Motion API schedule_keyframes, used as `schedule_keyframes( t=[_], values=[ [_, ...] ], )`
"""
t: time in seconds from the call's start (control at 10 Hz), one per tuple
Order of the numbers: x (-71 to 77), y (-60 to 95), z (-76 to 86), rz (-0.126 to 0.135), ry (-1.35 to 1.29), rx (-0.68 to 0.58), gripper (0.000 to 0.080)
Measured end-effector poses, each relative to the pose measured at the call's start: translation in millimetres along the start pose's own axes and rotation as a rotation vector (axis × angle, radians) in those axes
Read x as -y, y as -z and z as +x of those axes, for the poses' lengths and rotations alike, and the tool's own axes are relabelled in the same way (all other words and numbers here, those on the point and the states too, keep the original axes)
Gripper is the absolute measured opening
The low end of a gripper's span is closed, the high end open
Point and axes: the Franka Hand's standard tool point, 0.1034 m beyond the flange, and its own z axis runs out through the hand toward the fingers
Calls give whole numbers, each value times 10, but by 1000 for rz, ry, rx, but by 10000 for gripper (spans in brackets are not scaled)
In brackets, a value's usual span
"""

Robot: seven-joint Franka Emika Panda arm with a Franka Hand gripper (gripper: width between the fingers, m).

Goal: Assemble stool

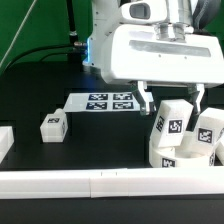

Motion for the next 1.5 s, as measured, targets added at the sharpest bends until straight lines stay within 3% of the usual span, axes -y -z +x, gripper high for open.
schedule_keyframes(
  t=[0.1, 0.2, 0.4, 0.6, 0.7, 0.9, 1.0, 1.5],
  values=[
    [25, 3, -19, 13, -4, 21, 649],
    [66, 60, -6, 41, -11, 58, 649],
    [90, 270, 134, 79, -12, 99, 649],
    [-71, 414, 169, 119, 3, 185, 649],
    [-203, 461, 215, 160, 8, 275, 649],
    [-467, 445, 311, 194, 25, 329, 649],
    [-412, 435, 359, 220, 11, 399, 649],
    [-360, 385, 386, 217, 39, 420, 649]
  ],
)
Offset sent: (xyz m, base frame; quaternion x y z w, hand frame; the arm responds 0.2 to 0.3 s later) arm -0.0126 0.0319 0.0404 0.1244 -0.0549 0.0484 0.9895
